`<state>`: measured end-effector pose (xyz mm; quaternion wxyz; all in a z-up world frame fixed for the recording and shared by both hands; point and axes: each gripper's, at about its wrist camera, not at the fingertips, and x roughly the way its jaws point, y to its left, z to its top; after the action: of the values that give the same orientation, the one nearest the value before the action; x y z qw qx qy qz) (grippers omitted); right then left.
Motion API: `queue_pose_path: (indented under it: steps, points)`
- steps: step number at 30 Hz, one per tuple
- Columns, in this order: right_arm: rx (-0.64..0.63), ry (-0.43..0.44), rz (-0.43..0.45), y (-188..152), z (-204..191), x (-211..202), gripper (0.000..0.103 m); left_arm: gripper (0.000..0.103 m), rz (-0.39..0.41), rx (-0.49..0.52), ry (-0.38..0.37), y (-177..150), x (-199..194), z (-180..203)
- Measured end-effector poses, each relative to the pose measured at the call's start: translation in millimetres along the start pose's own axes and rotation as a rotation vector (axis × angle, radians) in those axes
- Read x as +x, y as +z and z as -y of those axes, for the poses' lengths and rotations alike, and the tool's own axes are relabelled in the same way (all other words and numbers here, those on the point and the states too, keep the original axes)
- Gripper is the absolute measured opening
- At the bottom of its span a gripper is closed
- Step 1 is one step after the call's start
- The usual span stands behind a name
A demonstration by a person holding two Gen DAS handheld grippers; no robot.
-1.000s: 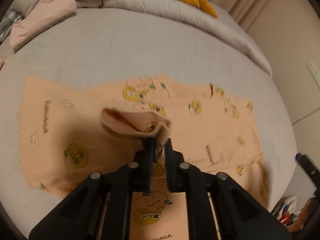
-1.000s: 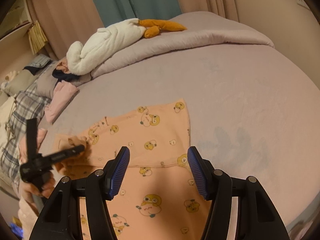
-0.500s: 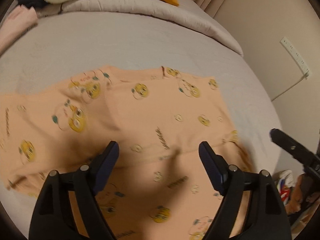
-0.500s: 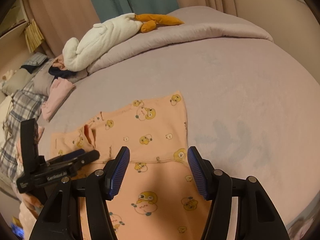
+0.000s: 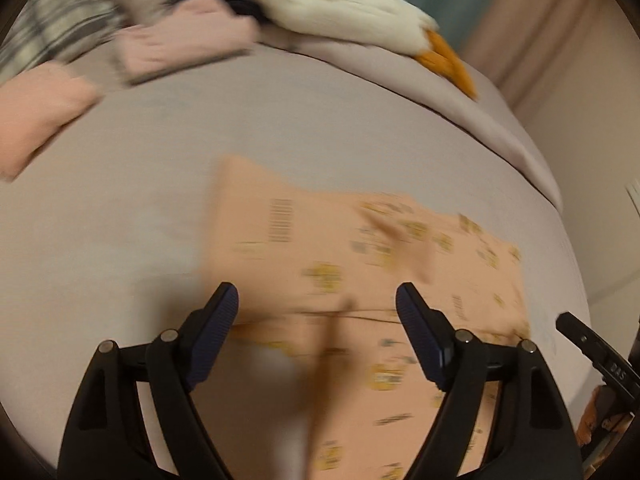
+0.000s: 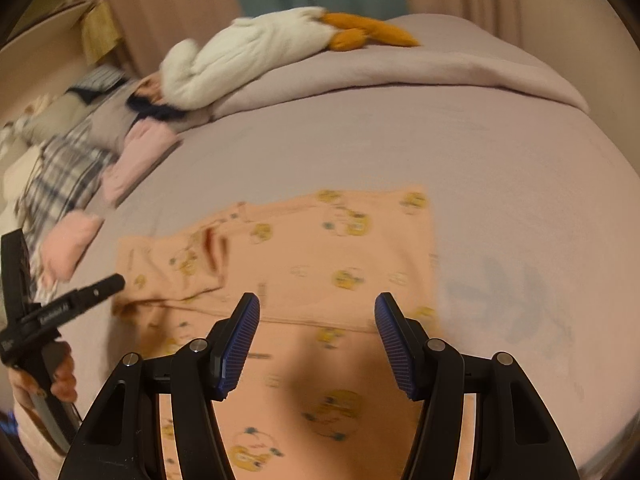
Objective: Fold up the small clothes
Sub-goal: 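Close the right gripper on the sleepsuit fabric at its middle, then lift the gripped sleepsuit fabric up with the right gripper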
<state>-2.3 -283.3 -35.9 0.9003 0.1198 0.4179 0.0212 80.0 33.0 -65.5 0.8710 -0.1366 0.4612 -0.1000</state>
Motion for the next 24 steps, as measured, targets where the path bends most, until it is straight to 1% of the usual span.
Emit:
queue_pose_path:
  steps: [2, 4, 8, 9, 11, 15, 18, 23, 24]
  points:
    - [-0.037, 0.038, -0.02, 4.2, -16.3, 11.1, 0.06, 0.08, 0.008, -0.046, 0.014, -1.5, -4.9, -15.6]
    - [-0.068, 0.086, -0.059, 9.5, -34.4, 28.1, 0.06, 0.078, 0.013, -0.091, 0.023, -5.5, -11.1, -32.7]
    - [-0.09, 0.188, -0.145, 17.0, -66.8, 67.1, 0.06, 0.074, 0.01, -0.148, 0.046, -13.9, -18.4, -49.9]
    - [-0.094, 0.198, -0.159, 18.6, -72.7, 75.7, 0.06, 0.072, 0.006, -0.158, 0.051, -15.8, -19.5, -55.2]
    - [-0.091, 0.189, -0.174, 22.8, -84.6, 95.6, 0.06, 0.07, -0.003, -0.168, 0.061, -16.3, -19.6, -61.0]
    - [-0.105, 0.132, -0.237, 25.5, -103.9, 136.9, 0.06, 0.069, -0.003, -0.184, 0.084, -21.1, -23.8, -71.3]
    - [-0.102, 0.082, -0.261, 25.3, -109.2, 152.4, 0.06, 0.069, 0.006, -0.192, 0.097, -22.6, -27.9, -78.2]
    - [-0.137, 0.04, -0.226, 20.9, -117.0, 154.3, 0.06, 0.069, 0.004, -0.187, 0.087, -22.5, -31.2, -80.6]
    - [-0.146, 0.033, -0.217, 19.3, -118.0, 153.1, 0.049, 0.069, 0.01, -0.184, 0.086, -22.6, -33.6, -80.2]
